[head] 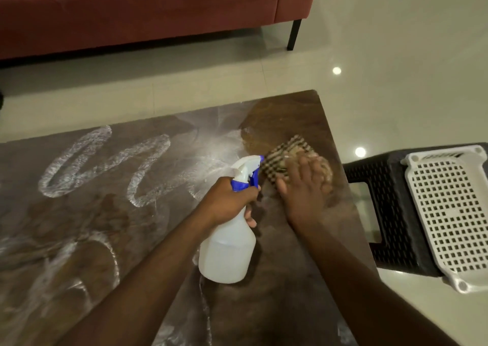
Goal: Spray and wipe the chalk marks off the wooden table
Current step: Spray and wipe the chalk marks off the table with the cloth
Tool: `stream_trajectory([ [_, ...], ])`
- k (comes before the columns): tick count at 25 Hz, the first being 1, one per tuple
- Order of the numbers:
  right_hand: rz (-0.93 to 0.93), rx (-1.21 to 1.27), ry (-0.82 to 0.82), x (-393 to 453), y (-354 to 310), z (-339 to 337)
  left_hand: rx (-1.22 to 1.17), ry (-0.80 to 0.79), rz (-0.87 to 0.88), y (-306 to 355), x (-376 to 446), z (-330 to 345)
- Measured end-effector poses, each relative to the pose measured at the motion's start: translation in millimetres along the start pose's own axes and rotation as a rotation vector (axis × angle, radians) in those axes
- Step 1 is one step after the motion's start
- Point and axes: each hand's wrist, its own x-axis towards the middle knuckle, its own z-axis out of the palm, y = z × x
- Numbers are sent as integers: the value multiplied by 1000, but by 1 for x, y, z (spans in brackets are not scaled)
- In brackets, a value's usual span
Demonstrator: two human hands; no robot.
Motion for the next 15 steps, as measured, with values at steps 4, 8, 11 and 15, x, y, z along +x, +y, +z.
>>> stream_trajectory([
  [4, -379, -35, -66, -89, 40, -1, 33, -18, 7, -22, -22, 7],
  [8, 10, -110, -118, -79, 50, -14, 74, -57, 22, -32, -38, 14],
  [11, 9, -15, -67, -118, 40, -7, 182, -76, 34, -43, -48, 33],
  [15, 2, -119, -12, -215, 105, -25, 261, -133, 40, -48, -65, 50],
])
